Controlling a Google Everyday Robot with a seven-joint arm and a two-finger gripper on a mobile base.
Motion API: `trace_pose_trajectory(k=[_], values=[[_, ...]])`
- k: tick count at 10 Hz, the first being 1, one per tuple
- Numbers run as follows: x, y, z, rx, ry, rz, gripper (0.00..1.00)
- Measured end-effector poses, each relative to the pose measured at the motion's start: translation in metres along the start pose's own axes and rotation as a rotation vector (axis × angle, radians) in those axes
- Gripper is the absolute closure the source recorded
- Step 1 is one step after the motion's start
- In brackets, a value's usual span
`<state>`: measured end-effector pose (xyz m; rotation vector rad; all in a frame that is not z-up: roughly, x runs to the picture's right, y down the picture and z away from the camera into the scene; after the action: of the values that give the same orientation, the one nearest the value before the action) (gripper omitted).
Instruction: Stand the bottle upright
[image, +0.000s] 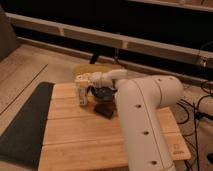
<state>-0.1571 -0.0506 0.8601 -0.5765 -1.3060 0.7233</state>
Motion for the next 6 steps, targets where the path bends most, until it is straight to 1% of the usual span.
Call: trace_pose_trajectory(k=[3, 6], values=[[-0.0001, 0.0009, 0.0063, -0.016, -0.003, 0.008, 0.22], [-0.0053, 0.0037, 0.0087, -0.039, -0.028, 0.030, 0.22]])
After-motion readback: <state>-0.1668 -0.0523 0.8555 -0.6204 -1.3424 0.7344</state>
